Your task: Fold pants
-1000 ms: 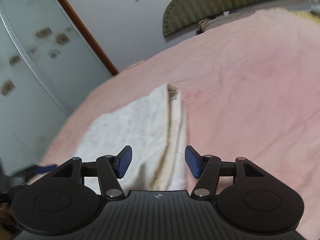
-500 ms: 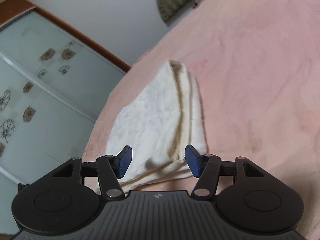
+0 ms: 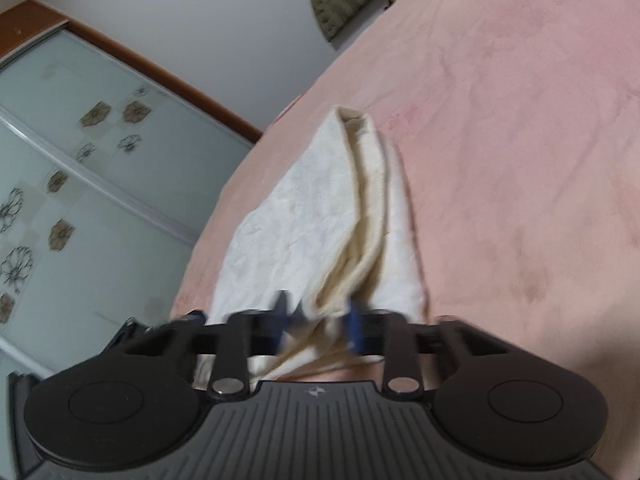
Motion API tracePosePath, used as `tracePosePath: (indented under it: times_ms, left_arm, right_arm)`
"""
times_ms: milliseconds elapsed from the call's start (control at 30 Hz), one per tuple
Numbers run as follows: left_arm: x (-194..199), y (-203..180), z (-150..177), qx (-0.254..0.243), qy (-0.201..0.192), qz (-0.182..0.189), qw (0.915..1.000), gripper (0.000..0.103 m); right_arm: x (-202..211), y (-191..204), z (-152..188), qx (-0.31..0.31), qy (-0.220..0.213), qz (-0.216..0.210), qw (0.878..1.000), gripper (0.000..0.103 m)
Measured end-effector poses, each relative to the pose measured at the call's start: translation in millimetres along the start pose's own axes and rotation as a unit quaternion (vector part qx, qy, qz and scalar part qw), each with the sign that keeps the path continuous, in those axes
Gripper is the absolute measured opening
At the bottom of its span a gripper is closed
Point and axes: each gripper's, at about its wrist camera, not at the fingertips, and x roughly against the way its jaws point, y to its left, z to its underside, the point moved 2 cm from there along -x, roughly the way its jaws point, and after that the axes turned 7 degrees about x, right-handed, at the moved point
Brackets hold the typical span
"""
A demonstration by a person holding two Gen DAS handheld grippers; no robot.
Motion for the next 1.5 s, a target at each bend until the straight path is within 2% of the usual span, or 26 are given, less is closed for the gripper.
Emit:
tracePosePath:
  times_ms: [100, 167, 333, 467, 600, 667, 833, 933, 1033, 1167, 1233, 1300, 1333, 1400, 1467, 1500]
  left_arm:
    - [-6, -6, -9, 0.006, -0.017, -0.016, 0.9997, 0.094]
    - [-13, -9, -14, 0.008, -0.022, -0.033, 0.9992, 0.094]
    - [-17, -2, -12, 0.006, -0.022, -0.111, 0.9936, 0.094]
    - [-1, 36, 10, 0.063, -0.008, -0.184, 0.9810, 0.095]
    - [10, 70, 45, 0.129, 0.029, -0.206, 0.9694, 0.096]
    - [14, 77, 57, 0.140, 0.036, -0.228, 0.9628, 0.096]
    - [28, 94, 67, 0.156, 0.020, -0.275, 0.9484, 0.094]
    - [30, 97, 67, 0.141, 0.023, -0.281, 0.9489, 0.090]
    - [35, 97, 72, 0.149, 0.044, -0.261, 0.9527, 0.087]
    - [52, 101, 92, 0.192, 0.065, -0.224, 0.9532, 0.086]
    - [57, 103, 93, 0.188, 0.066, -0.213, 0.9565, 0.085]
    - [63, 105, 92, 0.179, 0.069, -0.199, 0.9611, 0.085]
    - [66, 108, 93, 0.178, 0.069, -0.190, 0.9631, 0.085]
    - [76, 114, 92, 0.183, 0.060, -0.177, 0.9650, 0.087]
    - [84, 116, 90, 0.200, 0.040, -0.172, 0.9637, 0.092]
    - [84, 122, 85, 0.211, 0.030, -0.168, 0.9625, 0.093]
  right_arm:
    - [4, 13, -4, 0.017, -0.014, -0.015, 1.000, 0.014]
    - [9, 23, -9, 0.008, -0.032, -0.045, 0.998, 0.014]
    - [12, 33, -22, -0.017, -0.063, -0.099, 0.993, 0.014]
    - [10, 31, -25, -0.033, -0.073, -0.121, 0.989, 0.014]
    - [6, 25, -27, -0.048, -0.075, -0.136, 0.987, 0.014]
    - [5, 26, -29, -0.046, -0.074, -0.137, 0.987, 0.014]
    - [6, 27, -31, -0.041, -0.079, -0.126, 0.988, 0.014]
    - [7, 32, -29, -0.032, -0.082, -0.123, 0.989, 0.014]
    - [10, 33, -22, -0.017, -0.077, -0.105, 0.991, 0.014]
    - [8, 6, -3, -0.029, -0.041, -0.043, 0.998, 0.014]
    - [3, -4, 7, -0.021, -0.016, -0.003, 1.000, 0.014]
    - [3, -7, 11, -0.018, -0.001, -0.007, 1.000, 0.016]
    - [7, -4, 8, -0.003, 0.001, -0.001, 1.000, 0.016]
    - [18, 14, -2, 0.064, -0.015, 0.051, 0.997, 0.019]
    - [26, 40, -13, 0.152, -0.035, 0.107, 0.982, 0.022]
    - [24, 53, -16, 0.185, -0.036, 0.106, 0.976, 0.022]
